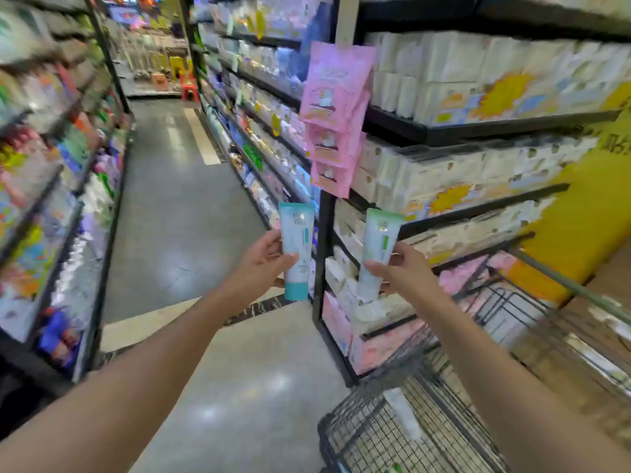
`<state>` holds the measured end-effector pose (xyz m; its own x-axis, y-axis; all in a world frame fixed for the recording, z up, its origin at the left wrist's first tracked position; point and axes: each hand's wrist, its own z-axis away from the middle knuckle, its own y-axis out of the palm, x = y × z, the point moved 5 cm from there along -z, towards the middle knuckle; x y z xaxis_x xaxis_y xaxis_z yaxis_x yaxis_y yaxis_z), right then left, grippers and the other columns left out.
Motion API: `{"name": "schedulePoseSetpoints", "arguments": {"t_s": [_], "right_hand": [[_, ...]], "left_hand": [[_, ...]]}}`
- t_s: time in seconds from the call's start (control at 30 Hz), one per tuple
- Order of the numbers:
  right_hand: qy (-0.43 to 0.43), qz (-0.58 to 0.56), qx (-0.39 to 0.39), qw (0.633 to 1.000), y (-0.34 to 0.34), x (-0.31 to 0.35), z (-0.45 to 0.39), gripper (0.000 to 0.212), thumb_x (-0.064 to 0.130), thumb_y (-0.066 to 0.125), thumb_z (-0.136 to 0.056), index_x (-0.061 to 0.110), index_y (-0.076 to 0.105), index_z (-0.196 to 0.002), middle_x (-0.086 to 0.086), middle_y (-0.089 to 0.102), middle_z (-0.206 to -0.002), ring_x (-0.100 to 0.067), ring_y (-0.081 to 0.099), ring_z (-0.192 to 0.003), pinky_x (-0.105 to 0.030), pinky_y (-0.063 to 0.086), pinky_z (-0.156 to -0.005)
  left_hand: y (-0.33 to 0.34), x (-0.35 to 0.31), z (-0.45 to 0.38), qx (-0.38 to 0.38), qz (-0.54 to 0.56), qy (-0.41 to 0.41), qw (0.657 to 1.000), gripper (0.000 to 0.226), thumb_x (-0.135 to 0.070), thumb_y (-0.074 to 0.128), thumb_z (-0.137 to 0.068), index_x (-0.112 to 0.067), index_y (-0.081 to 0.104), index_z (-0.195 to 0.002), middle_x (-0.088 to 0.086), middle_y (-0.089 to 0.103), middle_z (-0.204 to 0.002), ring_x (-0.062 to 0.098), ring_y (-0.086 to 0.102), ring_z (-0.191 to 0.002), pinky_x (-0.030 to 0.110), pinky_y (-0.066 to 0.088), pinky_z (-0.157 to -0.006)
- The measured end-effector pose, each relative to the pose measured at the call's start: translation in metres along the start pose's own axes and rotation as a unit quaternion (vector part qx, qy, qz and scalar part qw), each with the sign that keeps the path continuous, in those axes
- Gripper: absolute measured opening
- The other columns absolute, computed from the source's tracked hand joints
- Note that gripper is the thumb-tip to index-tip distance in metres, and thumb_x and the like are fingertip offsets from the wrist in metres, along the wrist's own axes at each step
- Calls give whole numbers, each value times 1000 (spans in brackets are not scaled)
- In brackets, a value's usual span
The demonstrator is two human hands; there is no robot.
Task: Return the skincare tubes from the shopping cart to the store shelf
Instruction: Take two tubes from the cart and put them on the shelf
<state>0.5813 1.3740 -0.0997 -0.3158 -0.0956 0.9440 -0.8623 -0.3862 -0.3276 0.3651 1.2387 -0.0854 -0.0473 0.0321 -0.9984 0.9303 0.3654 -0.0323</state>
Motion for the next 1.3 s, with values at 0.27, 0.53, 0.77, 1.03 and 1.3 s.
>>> {"name": "schedulePoseSetpoints", "arguments": {"t_s": [0.27, 0.53, 0.77, 1.03, 1.3], "right_hand": [[-80, -68, 177, 979, 204, 113, 38, 22, 11, 77, -82, 13, 66, -102, -8, 74, -98, -18, 72, -83, -32, 59, -59], [-124, -69, 288, 947, 412, 192, 162, 35, 14, 76, -83, 8, 63, -115, -9, 73, -105, -22, 71, -91, -35, 60, -64], [-164, -93, 384, 904, 560, 249, 287, 20, 10, 75, -84, 24, 66, -96, -7, 73, -97, -19, 71, -82, -26, 57, -57], [-202, -105, 447, 865, 681, 292, 382, 24, 20, 77, -84, 24, 68, -106, 0, 75, -96, -19, 73, -88, -28, 56, -64], [-251, -115, 490, 827, 787, 340, 428, 23, 21, 73, -87, 28, 67, -108, 4, 74, -101, -16, 71, -91, -28, 56, -68]], "left_hand": [[-202, -34, 121, -157, -33, 20, 987, 37, -3, 57, -94, -18, 52, -128, 0, 68, -117, 20, 68, -102, 40, 59, -77], [-385, -46, 300, -291, -37, 37, 955, 42, 11, 52, -92, -14, 49, -126, 1, 68, -110, 11, 68, -88, 21, 57, -65], [-503, -55, 460, -380, -61, 30, 922, 40, 2, 56, -94, -19, 49, -128, -4, 67, -118, 11, 66, -104, 25, 56, -81], [-589, -55, 580, -475, -76, 22, 876, 38, -7, 59, -95, -24, 50, -128, -7, 68, -118, 13, 67, -105, 28, 55, -77], [-678, -53, 641, -540, -89, 20, 837, 43, -8, 66, -91, -22, 51, -129, -3, 69, -121, 17, 67, -108, 46, 56, -91]]}}
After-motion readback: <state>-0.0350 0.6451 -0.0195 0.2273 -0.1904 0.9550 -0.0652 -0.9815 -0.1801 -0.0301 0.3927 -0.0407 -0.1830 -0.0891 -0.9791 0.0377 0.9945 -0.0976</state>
